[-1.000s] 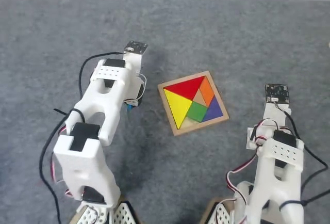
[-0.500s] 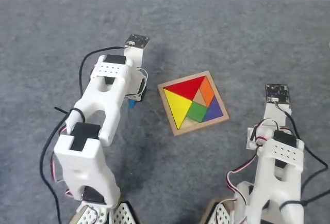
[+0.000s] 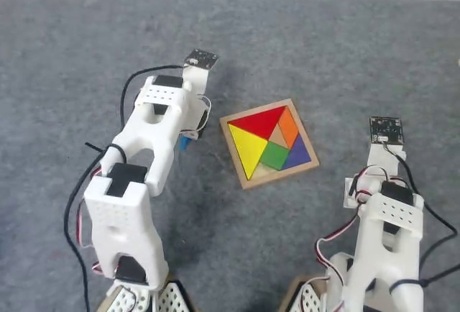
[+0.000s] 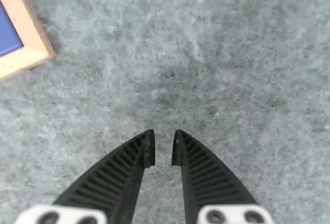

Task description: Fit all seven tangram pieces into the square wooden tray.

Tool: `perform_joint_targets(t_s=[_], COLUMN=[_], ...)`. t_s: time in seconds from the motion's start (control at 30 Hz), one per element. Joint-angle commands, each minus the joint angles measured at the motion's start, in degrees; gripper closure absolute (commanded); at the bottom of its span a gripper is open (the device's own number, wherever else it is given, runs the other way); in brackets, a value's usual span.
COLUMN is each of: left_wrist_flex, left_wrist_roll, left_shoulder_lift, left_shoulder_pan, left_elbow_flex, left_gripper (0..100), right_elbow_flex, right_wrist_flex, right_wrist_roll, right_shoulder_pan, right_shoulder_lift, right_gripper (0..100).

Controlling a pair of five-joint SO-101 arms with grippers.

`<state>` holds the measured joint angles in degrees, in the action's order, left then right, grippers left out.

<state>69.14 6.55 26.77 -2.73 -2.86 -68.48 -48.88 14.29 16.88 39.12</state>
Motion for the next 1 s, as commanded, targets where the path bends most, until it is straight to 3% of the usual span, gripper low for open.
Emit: perform_joint_targets(t_s=[0.0, 0.27, 0.43, 0.63, 0.97], left_wrist_flex=[8.53, 22.33, 24.18, 19.16, 15.82], left_wrist_roll=[1.32, 2.11, 2.55, 2.11, -1.14], left_shoulder_lift=[-0.7, -0.7, -0.53, 0.0, 0.26], left_shoulder_pan=[-3.08, -17.76, -24.88, -27.43, -24.79], left_elbow_flex=[7.6, 15.25, 16.48, 16.22, 16.13], left_gripper=[99, 99, 99, 99, 92], right_elbow_flex=[0.35, 0.7, 1.67, 1.67, 1.67], right_wrist_flex=[0.84, 0.84, 0.92, 0.92, 0.92], right_wrist_roll=[0.79, 0.79, 0.79, 0.79, 0.79], right_shoulder_pan=[-0.48, 0.57, 4.62, 4.62, 4.53], right_shoulder_lift=[1.8, 1.8, 1.89, 1.89, 1.89], right_gripper=[90.8, 90.8, 90.8, 90.8, 90.8])
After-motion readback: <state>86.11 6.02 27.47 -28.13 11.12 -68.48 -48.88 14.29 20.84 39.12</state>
